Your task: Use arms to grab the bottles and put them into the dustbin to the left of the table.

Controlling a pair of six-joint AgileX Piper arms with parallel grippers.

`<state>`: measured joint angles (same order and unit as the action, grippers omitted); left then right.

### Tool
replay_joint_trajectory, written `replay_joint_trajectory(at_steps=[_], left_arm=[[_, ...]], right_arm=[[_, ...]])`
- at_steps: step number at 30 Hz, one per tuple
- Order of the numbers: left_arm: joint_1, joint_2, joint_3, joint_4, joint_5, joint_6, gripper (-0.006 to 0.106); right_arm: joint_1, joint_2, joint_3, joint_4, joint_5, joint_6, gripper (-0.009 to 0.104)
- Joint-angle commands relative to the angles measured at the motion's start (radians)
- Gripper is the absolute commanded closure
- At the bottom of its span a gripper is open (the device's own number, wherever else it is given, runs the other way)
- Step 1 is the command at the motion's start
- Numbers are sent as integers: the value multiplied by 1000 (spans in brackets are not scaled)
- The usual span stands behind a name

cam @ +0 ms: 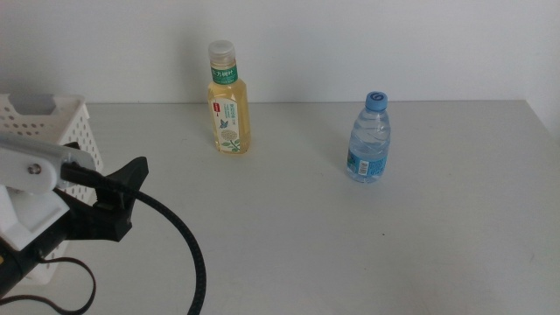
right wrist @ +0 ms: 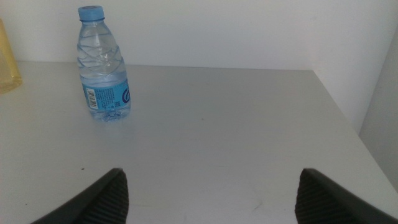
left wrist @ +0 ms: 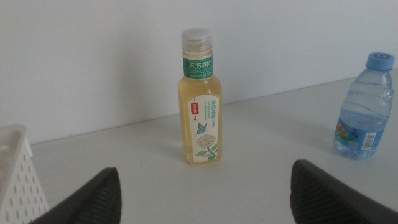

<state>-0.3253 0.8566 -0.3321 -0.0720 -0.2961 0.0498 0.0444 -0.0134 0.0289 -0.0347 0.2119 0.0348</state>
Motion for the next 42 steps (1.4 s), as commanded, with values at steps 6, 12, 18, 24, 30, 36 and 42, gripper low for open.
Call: replay_joint_trajectory(at_steps=[6,12,18,24,30,36,42], left_arm=[[-5,26,-27,59,-121,-11,8],[-5,164,-28,112,-294,-44,8],[-5,333,-57,176,-459,-135,8],[-5,499,-146,200,-474,-135,8],[-5,638,-251,190,-475,-154,8],[-5,755,-358,178,-476,-173,8],[-3,861,-452,162,-476,-182,8]], right_arm=[[-5,-22,-10,-12,-75,-9,24],[-5,-22,-10,-12,-75,-9,24],[-5,-22,-10,-12,-75,-9,24],[-5,-22,-10,-12,-75,-9,24],[-5,-22,-10,-12,-75,-9,24],[-5,-22,-10,-12,-75,-9,24],[-5,-22,-10,-12,-75,-9,24]])
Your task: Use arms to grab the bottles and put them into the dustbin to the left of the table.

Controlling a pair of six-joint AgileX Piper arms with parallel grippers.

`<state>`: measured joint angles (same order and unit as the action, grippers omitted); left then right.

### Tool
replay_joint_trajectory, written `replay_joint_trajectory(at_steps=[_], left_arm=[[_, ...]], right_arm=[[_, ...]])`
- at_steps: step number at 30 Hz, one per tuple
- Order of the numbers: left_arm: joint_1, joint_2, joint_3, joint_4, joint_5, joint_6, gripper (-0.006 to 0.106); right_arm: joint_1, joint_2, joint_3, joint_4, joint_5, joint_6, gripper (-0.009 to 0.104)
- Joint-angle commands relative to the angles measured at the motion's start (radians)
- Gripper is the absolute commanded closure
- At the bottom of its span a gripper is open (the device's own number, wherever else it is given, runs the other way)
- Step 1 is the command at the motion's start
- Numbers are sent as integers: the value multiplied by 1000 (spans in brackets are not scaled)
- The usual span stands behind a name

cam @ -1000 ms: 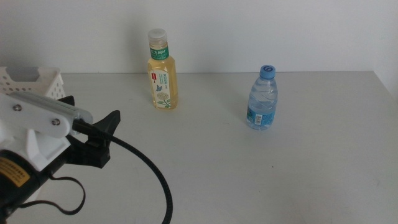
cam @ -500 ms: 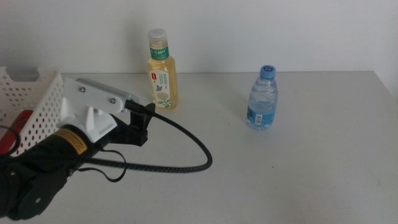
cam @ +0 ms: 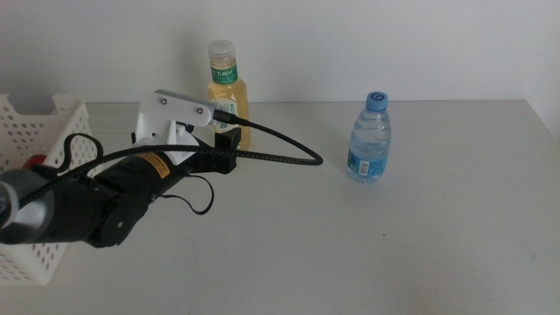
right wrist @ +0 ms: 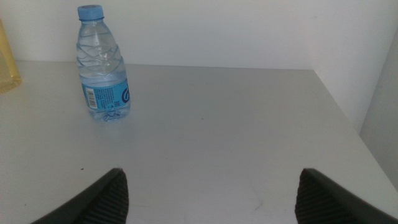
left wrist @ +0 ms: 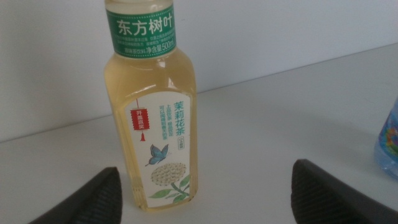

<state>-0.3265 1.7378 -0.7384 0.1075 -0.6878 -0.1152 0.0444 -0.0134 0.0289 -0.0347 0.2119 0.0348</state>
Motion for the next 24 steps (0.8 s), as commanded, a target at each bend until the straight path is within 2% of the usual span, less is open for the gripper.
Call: replay_joint_trajectory(at_steps=[1,13,24], left_arm=[[0,-4,-61,-17,-84,-17,8],[8,146,-222,-77,-81,-17,8],[45,211,-302,-68,-81,-19,8]], right_arm=[[-5,-22,-10,-12,-75,-9,24],[-5,-22,-10,-12,-75,-9,24],[-5,-22,-10,-12,-75,-9,24]])
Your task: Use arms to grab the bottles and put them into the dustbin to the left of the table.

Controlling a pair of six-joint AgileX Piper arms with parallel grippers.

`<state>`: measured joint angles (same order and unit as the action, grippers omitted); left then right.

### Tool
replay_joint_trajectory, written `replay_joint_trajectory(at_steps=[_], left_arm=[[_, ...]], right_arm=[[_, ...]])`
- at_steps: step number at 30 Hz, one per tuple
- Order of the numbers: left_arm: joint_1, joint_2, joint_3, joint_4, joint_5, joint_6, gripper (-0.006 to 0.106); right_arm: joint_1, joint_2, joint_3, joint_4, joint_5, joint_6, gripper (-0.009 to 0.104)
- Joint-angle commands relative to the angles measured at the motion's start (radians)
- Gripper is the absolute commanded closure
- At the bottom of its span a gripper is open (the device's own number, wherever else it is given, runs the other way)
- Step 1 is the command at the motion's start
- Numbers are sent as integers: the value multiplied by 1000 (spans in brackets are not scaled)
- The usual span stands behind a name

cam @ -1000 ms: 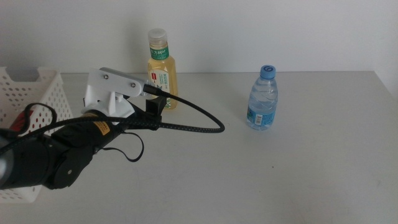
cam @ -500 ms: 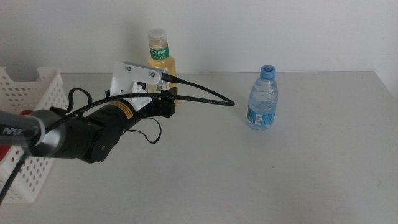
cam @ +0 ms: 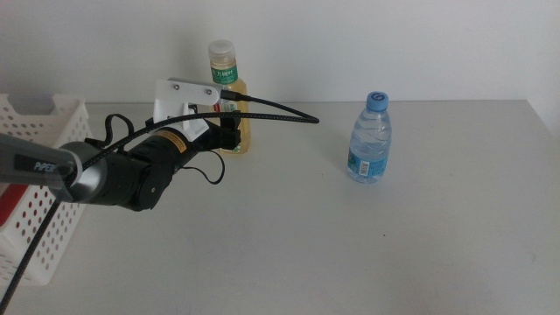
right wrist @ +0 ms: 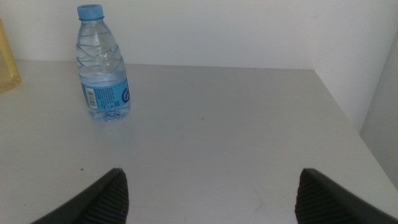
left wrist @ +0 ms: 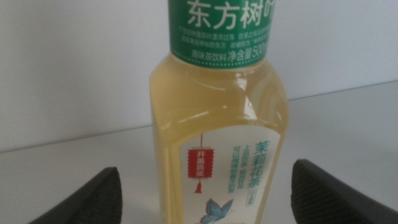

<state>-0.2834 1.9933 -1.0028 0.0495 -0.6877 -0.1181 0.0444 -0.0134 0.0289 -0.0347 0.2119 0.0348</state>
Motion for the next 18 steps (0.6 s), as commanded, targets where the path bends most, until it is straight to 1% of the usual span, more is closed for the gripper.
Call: replay_joint_trajectory(at_steps=[1,7,11,18], left_arm=[[2,-37,-47,-6,-81,-16,8],[2,13,-103,1,-81,-29,8],[2,49,-146,22,-80,-53,8],[2,120,-224,23,-81,-53,8]], right_arm=[[-5,-22,-10,-12,-75,-9,24],[-5,-22,-10,-12,-75,-9,24],[-5,-22,-10,-12,-75,-9,24],[-5,-22,-10,-12,-75,-9,24]])
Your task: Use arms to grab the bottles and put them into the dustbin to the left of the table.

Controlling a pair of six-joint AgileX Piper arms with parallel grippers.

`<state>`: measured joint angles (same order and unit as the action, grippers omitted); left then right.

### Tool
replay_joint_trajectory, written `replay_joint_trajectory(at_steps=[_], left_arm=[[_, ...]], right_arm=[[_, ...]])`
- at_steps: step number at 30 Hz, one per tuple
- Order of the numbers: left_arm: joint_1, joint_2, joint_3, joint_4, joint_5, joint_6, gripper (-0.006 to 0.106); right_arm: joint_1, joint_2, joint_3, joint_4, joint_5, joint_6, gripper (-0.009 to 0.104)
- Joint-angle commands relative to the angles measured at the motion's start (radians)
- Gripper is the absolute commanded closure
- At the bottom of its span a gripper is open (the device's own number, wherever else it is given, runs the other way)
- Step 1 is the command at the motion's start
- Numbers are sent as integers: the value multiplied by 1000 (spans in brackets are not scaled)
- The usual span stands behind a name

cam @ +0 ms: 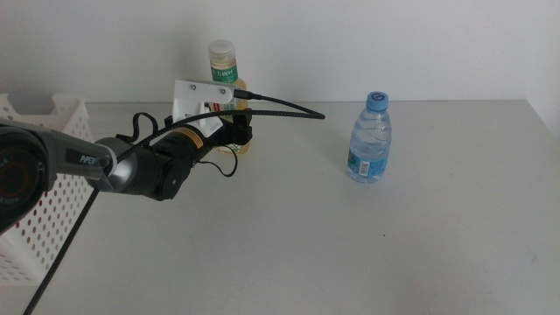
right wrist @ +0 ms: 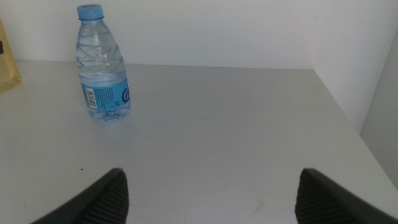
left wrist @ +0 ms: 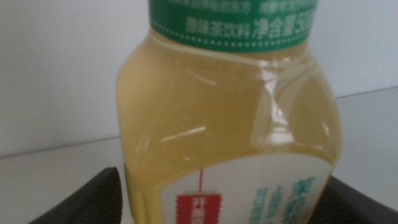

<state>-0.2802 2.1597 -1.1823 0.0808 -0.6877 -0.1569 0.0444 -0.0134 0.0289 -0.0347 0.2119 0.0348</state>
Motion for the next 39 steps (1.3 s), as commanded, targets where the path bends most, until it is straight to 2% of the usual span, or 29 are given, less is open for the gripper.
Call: replay_joint_trajectory(at_steps=[1,15,18,24,28,32,39], left_arm=[[-2,-34,-59,-8,-80,-14,8],[3,75,-182,-20,-85,-15,10],[3,75,-182,-23,-86,-12,22],[2,68,-182,32,-83,-13,68],[2,28,-181,30,-3,-15,87],[2,-57,-181,30,179,-14,94],[2,-247,-181,29,459,-86,94]], right_arm=[[-5,-22,-10,-12,-75,-9,24],[-5,-22,-10,-12,-75,-9,24],[-5,-22,-10,-12,-75,-9,24],[-5,-22,-10,-12,-75,-9,24],[-5,-22,-10,-12,-75,-9,24],[-5,-22,-10,-12,-75,-9,24],[-5,-22,-10,-12,-75,-9,24]])
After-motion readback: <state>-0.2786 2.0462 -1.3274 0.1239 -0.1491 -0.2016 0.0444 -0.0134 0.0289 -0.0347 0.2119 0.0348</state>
